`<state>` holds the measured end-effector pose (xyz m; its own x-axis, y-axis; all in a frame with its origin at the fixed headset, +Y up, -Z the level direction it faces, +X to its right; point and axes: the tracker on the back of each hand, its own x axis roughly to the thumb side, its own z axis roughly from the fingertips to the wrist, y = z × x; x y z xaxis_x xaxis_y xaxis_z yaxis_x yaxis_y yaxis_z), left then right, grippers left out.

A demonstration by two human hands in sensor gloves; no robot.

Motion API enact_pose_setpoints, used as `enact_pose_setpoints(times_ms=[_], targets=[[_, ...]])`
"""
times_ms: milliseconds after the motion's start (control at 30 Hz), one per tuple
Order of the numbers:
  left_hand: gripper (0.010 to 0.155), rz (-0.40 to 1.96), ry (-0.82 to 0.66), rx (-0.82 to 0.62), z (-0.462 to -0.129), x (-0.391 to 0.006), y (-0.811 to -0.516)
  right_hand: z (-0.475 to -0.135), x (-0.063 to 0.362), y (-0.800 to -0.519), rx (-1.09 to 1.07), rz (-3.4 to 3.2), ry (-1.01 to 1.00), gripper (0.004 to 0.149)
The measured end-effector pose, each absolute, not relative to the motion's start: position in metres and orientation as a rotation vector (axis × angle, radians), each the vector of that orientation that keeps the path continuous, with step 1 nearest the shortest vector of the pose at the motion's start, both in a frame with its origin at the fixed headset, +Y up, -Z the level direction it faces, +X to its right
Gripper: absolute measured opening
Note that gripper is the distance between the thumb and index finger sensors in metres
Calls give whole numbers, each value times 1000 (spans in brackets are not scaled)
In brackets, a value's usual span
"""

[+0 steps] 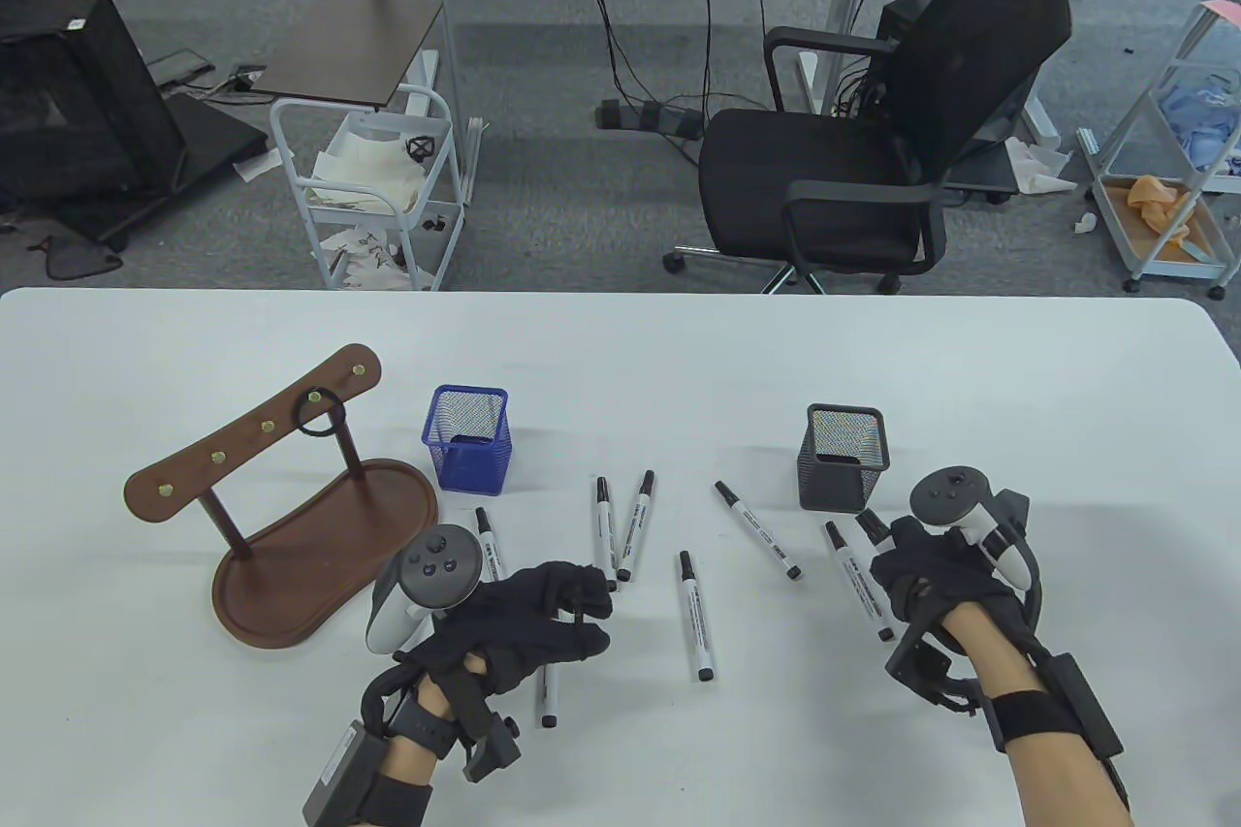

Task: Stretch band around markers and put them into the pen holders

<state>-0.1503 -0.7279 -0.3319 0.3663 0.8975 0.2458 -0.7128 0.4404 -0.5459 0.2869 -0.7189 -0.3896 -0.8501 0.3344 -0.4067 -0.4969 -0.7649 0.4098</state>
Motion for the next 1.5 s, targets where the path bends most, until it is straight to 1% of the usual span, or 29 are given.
enact_pose_setpoints(times_ms=[167, 233, 300, 367, 467, 600, 700, 1133, 1267, 1400, 1500], targets=[[69, 1068, -558, -372, -332, -151, -727, -393, 282, -726, -447, 2564, 719, 46], [69, 1067, -559, -371, -332, -151, -727, -394, 280, -729, -468, 2580, 669, 46], [69, 1067, -559, -369, -332, -151, -727, -396, 279, -731, -474, 2593, 672, 50], [69, 1067, -559, -369, -332, -151, -727, -398, 277, -734, -478, 2607, 672, 50], [69, 1068, -559, -369, -332, -151, -727, -399, 275, -737, -493, 2622, 676, 53], [69, 1068, -559, -368, -331, -151, -727, -399, 272, -742, -523, 2652, 688, 62], [69, 1067, -560, -368, -331, -151, -727, -399, 270, -745, -539, 2670, 702, 64], [68, 1068, -559, -370, -331, -151, -728, -402, 259, -748, -575, 2729, 734, 60], [68, 1067, -559, -371, -331, -151, -728, -403, 256, -748, -593, 2767, 706, 56], [68, 1068, -559, -371, -331, -151, -728, -402, 251, -749, -597, 2829, 628, 49], [68, 1069, -559, -371, -331, -151, -728, -402, 248, -750, -588, 2845, 638, 49]])
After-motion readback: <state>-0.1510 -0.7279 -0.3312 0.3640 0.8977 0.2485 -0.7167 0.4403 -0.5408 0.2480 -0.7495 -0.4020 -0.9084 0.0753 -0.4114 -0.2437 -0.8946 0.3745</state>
